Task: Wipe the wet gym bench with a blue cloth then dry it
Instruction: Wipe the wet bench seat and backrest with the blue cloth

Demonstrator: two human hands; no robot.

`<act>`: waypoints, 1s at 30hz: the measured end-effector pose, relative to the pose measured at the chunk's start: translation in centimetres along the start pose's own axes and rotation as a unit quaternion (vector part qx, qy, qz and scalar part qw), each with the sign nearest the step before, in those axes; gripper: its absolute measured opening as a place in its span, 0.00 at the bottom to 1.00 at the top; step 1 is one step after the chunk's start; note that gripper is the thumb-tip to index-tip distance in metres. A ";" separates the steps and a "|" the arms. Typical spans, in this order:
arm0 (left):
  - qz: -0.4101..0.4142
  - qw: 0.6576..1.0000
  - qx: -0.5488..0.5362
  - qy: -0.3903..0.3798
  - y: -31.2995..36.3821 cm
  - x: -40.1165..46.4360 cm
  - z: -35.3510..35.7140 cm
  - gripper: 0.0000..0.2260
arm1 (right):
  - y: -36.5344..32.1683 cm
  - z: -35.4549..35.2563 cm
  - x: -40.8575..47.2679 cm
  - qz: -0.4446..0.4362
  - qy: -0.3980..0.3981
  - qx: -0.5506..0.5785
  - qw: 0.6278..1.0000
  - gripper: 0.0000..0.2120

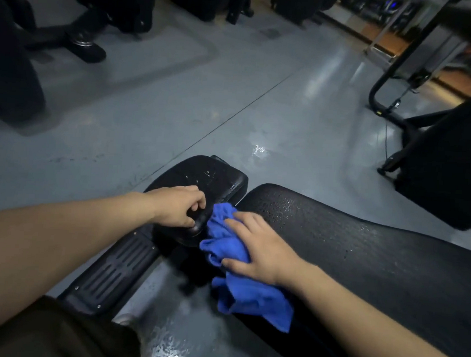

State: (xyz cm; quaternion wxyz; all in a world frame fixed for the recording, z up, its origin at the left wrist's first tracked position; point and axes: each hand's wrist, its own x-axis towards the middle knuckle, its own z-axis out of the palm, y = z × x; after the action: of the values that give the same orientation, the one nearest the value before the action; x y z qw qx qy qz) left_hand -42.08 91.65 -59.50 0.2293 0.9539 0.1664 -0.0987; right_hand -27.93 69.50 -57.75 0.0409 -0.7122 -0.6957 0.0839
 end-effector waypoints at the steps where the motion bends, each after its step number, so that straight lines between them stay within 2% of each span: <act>1: 0.000 1.000 -0.001 -0.001 0.0 -0.1 0.0 0.19 | -1.0 0.3 -0.8 -0.021 -0.002 -0.004 1.000 0.37; 3: 0.001 1.000 0.000 -0.005 0.1 -0.5 -0.1 0.20 | -1.9 0.6 -1.9 -0.044 -0.006 -0.023 0.999 0.37; 7: 0.000 1.000 0.005 -0.010 0.2 -1.4 -0.2 0.21 | -2.3 0.6 -2.7 -0.036 0.005 -0.041 0.998 0.38; 14: -0.030 0.999 -0.008 0.004 -1.2 -2.2 -1.4 0.20 | -3.2 0.1 -0.8 0.023 0.075 0.089 0.993 0.32; 17: -0.065 0.996 -0.016 0.053 -2.1 -2.2 -2.1 0.17 | -4.2 0.4 1.4 0.029 0.108 0.115 0.987 0.32; 21: -0.110 0.974 -0.053 0.188 -2.5 -2.2 -2.7 0.13 | -5.0 1.2 5.3 0.058 0.153 0.115 0.980 0.35; 23: -0.098 0.958 -0.075 0.259 -2.6 -2.3 -2.7 0.12 | -4.8 1.7 7.1 0.089 0.169 0.099 0.977 0.37; 25: -0.066 0.947 -0.077 0.304 -2.5 -2.2 -2.6 0.11 | -4.3 1.9 8.3 0.143 0.144 0.084 0.976 0.41; 27: -0.023 0.952 -0.078 0.296 -2.0 -2.2 -2.3 0.12 | -3.5 1.7 8.6 0.199 0.098 0.083 0.972 0.47; 30: 0.039 0.973 -0.050 0.221 -0.7 -2.1 -1.5 0.17 | -1.5 1.0 7.0 0.216 0.074 0.059 0.972 0.49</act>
State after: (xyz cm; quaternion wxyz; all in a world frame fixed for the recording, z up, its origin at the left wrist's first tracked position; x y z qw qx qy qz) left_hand -44.17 92.40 -57.92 0.2380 0.9453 0.1803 0.1318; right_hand -29.47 76.48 -58.91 0.1152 -0.8461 -0.5144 0.0786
